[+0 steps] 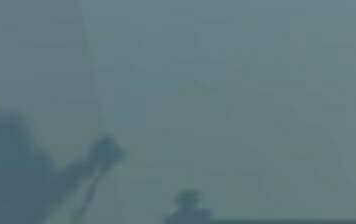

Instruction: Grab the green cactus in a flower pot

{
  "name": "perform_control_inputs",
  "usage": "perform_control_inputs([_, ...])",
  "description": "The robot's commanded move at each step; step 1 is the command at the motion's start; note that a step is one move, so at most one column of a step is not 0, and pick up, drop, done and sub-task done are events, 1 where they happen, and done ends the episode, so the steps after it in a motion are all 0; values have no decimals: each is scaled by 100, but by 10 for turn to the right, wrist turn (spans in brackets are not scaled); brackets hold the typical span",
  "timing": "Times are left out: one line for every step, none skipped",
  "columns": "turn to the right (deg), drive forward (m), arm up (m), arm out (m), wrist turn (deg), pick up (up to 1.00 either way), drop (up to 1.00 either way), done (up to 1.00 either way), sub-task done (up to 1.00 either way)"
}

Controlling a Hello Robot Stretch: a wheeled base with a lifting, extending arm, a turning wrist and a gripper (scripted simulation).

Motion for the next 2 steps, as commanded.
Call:
perform_control_inputs([0, 0, 0, 0, 450, 0, 0, 0, 0])
perform_control_inputs([0, 0, 0, 0, 450, 0, 0, 0, 0])
